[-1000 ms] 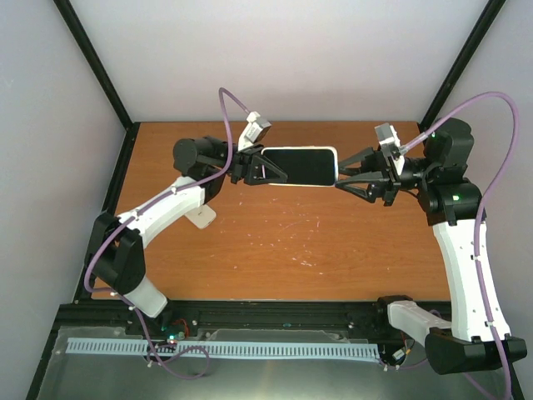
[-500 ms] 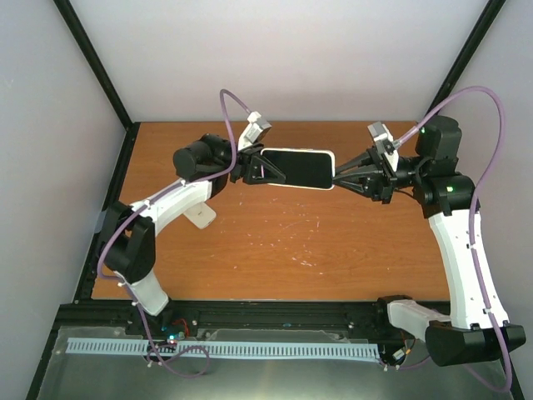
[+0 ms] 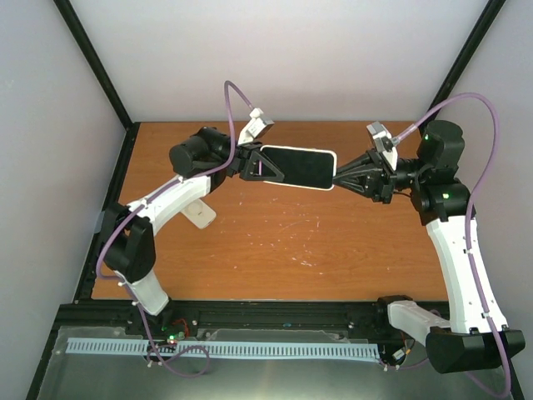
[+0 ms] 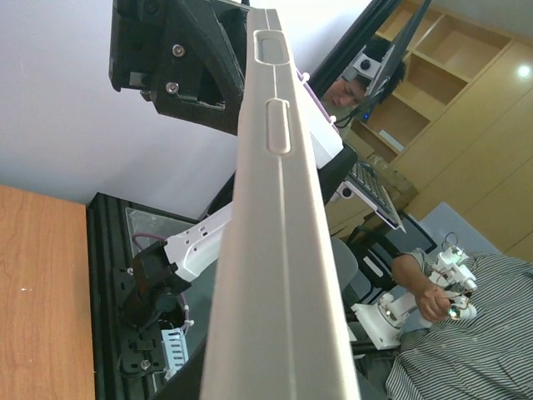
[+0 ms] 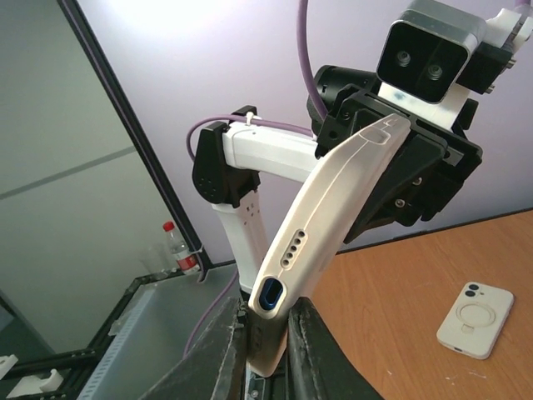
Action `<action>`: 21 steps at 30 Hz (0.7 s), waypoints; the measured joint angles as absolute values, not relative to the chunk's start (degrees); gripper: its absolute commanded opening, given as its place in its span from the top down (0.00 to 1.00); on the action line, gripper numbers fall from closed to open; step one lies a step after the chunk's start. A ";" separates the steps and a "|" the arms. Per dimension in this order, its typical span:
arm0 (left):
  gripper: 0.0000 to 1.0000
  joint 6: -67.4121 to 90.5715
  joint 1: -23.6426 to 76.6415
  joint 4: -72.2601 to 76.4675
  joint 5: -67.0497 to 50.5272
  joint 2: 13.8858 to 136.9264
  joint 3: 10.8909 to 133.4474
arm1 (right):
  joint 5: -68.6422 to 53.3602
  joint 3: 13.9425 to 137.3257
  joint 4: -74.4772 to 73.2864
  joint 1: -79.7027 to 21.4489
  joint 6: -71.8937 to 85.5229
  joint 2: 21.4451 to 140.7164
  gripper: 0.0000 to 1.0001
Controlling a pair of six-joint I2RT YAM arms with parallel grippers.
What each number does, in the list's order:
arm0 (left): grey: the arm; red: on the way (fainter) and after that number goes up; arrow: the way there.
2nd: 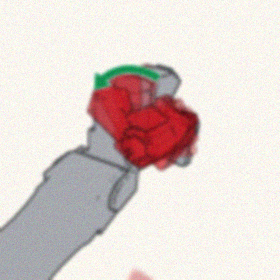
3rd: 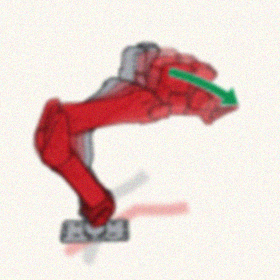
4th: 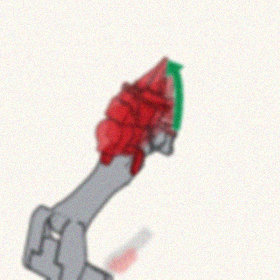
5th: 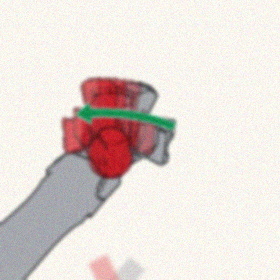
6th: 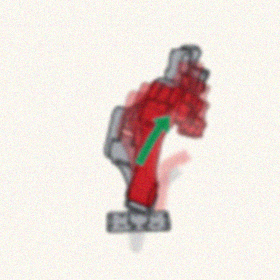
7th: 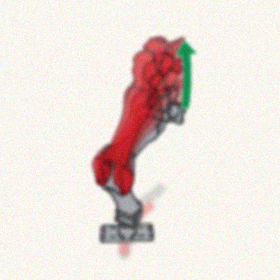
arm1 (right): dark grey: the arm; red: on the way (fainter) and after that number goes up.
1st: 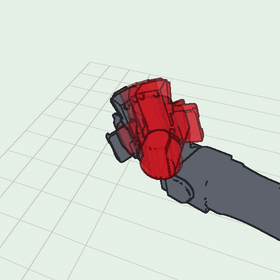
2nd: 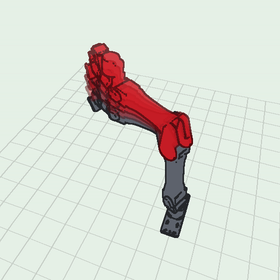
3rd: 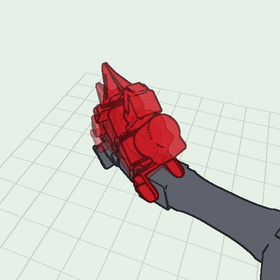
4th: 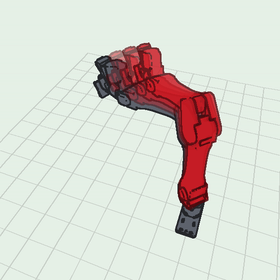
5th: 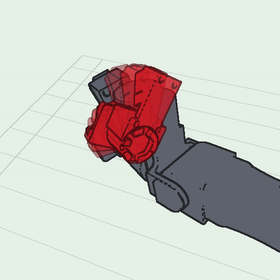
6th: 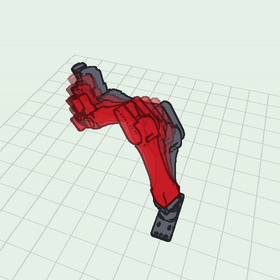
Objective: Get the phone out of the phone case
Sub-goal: Remove the phone case from the phone.
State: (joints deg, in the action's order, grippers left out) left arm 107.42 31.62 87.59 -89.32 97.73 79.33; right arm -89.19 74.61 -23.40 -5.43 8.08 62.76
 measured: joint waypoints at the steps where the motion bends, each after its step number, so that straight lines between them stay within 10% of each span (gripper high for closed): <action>1: 1.00 107.70 31.62 87.55 -89.32 97.43 79.33 | -89.54 74.54 -23.00 -5.43 8.40 62.78 0.89; 8: 1.00 109.73 32.25 87.05 -89.34 96.38 79.26 | -91.61 74.19 -23.55 -5.19 4.10 62.76 0.75; 21: 1.00 109.10 33.65 87.57 -89.30 96.38 78.81 | -91.77 78.89 -40.18 -4.78 -8.40 62.22 0.94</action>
